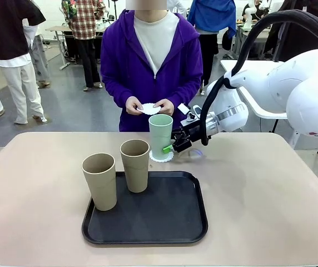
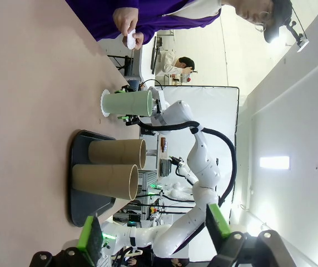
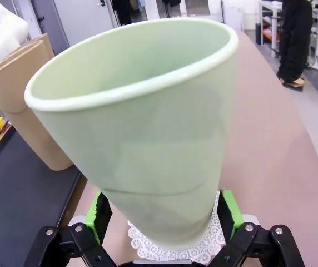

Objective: Place coasters on the table and set cups on them.
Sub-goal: Pick up one Reusable plastic cup and place it on a coaster set by the human.

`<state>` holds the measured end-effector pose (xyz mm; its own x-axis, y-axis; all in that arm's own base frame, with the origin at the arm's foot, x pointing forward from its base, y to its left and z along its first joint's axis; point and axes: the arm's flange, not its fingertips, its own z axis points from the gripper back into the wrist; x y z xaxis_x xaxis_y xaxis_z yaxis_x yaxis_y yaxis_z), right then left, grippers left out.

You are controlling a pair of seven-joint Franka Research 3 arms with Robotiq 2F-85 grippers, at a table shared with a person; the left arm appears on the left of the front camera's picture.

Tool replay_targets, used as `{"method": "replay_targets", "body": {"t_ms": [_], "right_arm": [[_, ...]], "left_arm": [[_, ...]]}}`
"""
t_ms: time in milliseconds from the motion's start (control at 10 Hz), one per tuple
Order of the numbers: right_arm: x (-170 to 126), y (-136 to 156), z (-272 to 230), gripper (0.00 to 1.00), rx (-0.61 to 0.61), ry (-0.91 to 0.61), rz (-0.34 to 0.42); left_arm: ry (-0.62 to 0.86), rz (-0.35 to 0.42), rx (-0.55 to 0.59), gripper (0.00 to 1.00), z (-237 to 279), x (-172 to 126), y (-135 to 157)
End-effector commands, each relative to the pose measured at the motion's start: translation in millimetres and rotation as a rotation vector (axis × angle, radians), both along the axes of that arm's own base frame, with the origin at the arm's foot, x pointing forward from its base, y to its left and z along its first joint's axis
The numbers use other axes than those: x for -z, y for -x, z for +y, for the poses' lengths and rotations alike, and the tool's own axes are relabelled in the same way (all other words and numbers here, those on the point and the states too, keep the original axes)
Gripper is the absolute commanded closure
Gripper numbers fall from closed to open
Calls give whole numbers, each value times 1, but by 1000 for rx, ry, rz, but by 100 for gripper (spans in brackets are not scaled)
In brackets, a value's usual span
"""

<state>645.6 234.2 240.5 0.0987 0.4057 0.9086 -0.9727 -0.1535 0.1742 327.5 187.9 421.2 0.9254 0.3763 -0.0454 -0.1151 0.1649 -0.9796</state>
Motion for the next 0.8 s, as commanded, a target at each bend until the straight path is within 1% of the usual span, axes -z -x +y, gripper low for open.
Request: {"method": "replay_targets", "body": {"t_ms": [0,200,500,600,700], "right_arm": [[-6,8,-7,0,29,54,4],[-9,11,-17,0,53,75,2],[-36,33,-37,0,120,150,-16],[-49,45,-41,0,171,214,23],[-65,60,-45,0,270,331,109]], "left_arm": [[6,-18,1,0,1,-1,1],[6,-18,1,0,1,-1,1],[6,-18,1,0,1,-1,1],[6,-18,1,0,1,-1,1],[6,-18,1,0,1,-1,1]]}}
